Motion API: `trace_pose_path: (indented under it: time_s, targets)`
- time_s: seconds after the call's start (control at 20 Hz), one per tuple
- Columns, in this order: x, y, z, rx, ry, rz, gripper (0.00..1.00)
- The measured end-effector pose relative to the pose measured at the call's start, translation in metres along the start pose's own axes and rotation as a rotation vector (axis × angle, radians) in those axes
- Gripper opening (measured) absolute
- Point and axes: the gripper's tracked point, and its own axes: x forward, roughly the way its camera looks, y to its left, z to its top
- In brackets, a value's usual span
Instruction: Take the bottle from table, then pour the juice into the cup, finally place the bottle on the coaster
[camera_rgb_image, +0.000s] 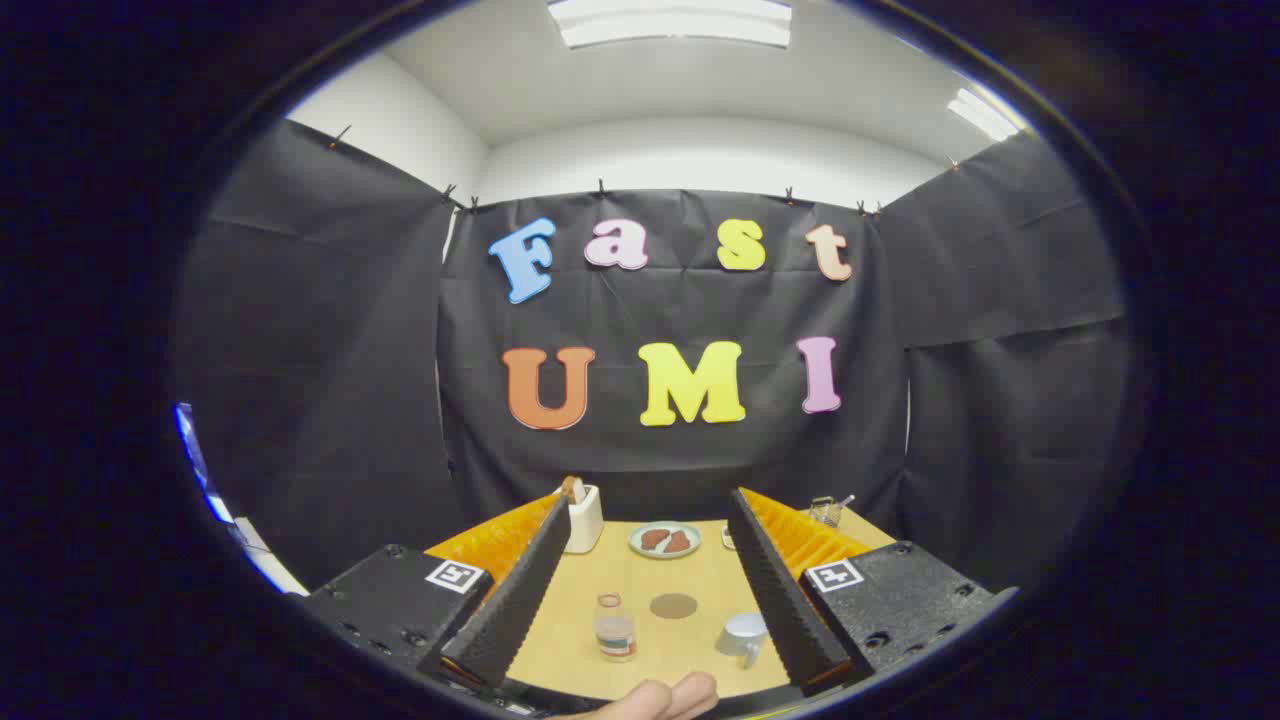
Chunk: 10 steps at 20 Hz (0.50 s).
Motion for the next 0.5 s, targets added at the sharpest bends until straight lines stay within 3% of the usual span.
trace_pose_path:
  time_s: [0.5]
  targets:
    - [0.0001, 0.0019, 0.0032, -0.003, -0.039, 0.003, 1.0]
